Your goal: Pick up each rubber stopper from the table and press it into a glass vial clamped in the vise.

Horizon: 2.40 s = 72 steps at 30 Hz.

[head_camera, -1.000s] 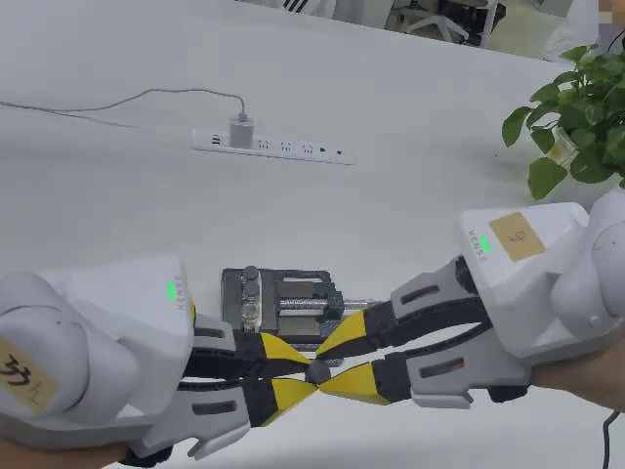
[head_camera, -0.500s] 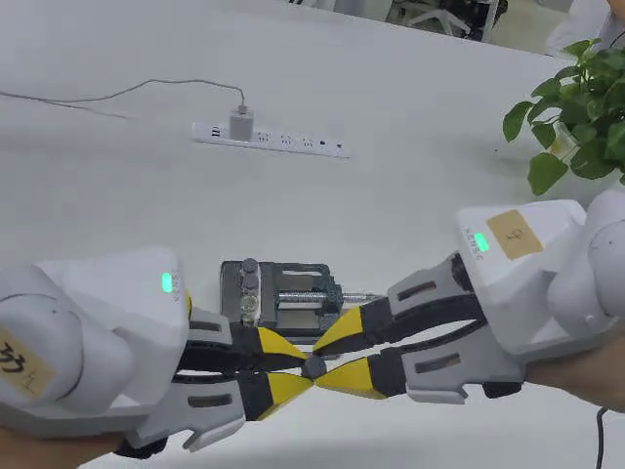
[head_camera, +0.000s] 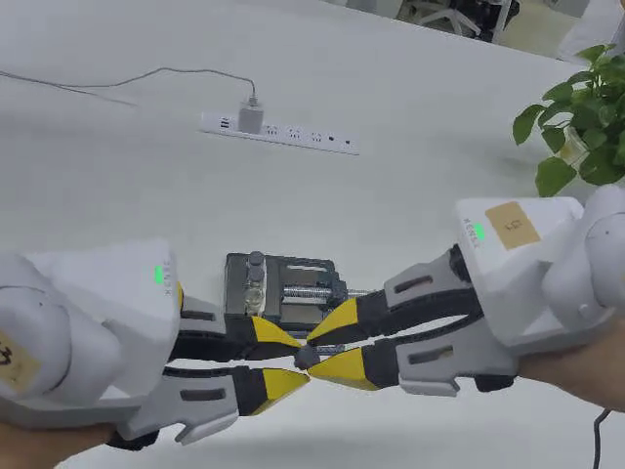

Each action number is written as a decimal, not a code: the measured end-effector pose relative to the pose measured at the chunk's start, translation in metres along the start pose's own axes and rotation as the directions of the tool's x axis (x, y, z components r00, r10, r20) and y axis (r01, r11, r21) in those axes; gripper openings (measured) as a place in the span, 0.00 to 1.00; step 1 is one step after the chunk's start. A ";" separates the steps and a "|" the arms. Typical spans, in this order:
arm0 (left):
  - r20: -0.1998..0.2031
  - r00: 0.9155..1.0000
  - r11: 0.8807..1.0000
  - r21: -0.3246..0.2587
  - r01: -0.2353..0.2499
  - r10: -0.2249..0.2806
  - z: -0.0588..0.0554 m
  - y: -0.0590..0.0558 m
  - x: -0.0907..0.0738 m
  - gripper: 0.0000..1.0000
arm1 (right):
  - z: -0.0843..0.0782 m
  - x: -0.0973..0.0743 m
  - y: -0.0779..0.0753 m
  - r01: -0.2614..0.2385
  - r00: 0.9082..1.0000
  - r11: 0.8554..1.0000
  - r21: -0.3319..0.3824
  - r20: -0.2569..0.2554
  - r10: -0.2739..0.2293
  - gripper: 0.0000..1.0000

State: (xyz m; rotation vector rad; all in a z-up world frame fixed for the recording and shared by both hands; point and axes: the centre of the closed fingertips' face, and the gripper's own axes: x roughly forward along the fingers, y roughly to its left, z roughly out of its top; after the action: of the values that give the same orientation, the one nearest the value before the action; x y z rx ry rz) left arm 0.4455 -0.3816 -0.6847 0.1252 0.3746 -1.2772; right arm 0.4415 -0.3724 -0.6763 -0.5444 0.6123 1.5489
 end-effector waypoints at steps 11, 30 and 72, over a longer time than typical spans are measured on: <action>-0.018 0.996 0.996 -0.029 -0.088 0.087 -0.023 0.024 -0.022 0.25 | 0.012 0.004 -0.027 0.060 0.998 0.997 0.055 0.016 -0.061 0.06; -0.037 0.973 0.971 -0.065 -0.229 0.227 -0.064 0.073 -0.053 0.56 | 0.006 0.034 -0.087 0.158 0.985 0.982 0.098 -0.088 -0.150 0.06; -0.042 0.978 0.977 -0.055 -0.205 0.202 -0.099 0.090 -0.045 0.92 | -0.074 0.099 -0.125 0.156 0.923 0.982 0.102 -0.370 -0.108 0.06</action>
State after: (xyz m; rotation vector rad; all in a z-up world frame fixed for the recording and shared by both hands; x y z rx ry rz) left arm 0.4999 -0.2851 -0.7719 0.1329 0.4198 -1.0617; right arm 0.5581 -0.3442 -0.8044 -0.7657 0.9335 1.2778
